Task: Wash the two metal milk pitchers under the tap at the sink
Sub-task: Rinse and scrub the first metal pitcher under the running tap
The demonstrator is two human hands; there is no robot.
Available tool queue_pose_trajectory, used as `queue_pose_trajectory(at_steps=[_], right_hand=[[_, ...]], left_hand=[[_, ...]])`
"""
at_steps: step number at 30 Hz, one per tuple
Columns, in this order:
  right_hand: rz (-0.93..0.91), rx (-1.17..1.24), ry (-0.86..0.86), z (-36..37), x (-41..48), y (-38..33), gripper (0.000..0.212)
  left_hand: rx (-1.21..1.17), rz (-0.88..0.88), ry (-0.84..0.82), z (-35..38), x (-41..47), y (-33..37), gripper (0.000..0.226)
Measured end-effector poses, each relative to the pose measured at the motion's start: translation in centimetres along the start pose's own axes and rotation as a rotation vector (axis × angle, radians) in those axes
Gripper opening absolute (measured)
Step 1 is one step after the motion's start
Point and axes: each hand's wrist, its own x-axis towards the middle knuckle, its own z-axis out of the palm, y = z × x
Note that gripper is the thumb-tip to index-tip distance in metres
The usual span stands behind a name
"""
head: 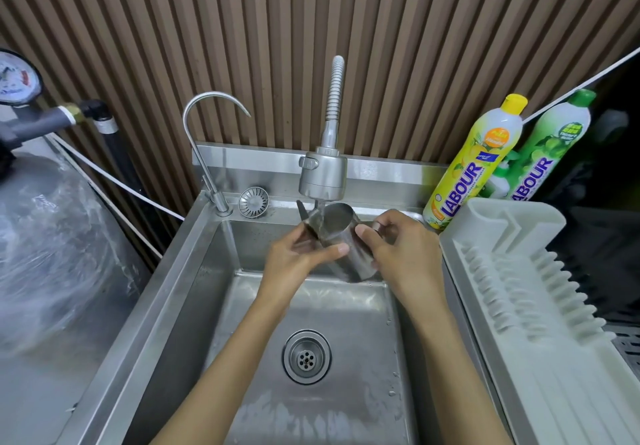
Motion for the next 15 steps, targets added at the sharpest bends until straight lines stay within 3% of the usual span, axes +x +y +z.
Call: queue_pose_trajectory(at_steps=[2, 5, 8, 10, 15], right_hand=[[-0.024, 0.002, 0.033, 0.3, 0.0, -0.1, 0.022], [0.063, 0.351, -0.009, 1.2, 0.6, 0.7, 0.018], [0.192, 0.814, -0.174, 2.6, 0.9, 1.4, 0.022], [0.256, 0.988, -0.266, 3.5, 0.8, 1.6, 0.021], [0.336, 1.01, -0.335, 3.5, 0.1, 1.7, 0.014]], left_hand=[[-0.084, 0.017, -0.004, 0.3, 0.6, -0.2, 0.052], [-0.157, 0.103, 0.086, 0.9, 1.6, 0.0, 0.075], [0.013, 0.283, 0.248, 0.9, 1.6, 0.8, 0.084], [0.157, 0.377, 0.302, 0.7, 1.1, 1.4, 0.086], [0.388, 0.392, 0.425, 0.1, -0.4, 1.1, 0.092]])
